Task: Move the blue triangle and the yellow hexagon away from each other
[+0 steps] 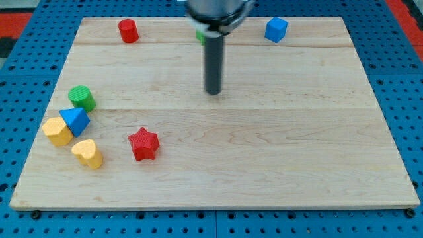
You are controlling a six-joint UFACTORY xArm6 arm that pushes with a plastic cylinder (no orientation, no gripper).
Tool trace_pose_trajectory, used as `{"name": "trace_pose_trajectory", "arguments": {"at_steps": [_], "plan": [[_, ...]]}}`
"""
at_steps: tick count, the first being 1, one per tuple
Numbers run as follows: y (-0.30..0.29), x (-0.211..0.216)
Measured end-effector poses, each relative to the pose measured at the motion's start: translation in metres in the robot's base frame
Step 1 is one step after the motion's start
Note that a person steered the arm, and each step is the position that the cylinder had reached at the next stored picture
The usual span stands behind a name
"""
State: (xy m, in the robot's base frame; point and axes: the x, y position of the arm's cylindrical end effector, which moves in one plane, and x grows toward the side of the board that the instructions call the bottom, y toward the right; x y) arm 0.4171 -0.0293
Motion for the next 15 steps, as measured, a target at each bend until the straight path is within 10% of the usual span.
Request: {"name": "trace_pose_trajectory", "arguments": {"at_steps": [4, 15], "plan": [[-0.203, 0.118], [-0.227, 0.002]]}}
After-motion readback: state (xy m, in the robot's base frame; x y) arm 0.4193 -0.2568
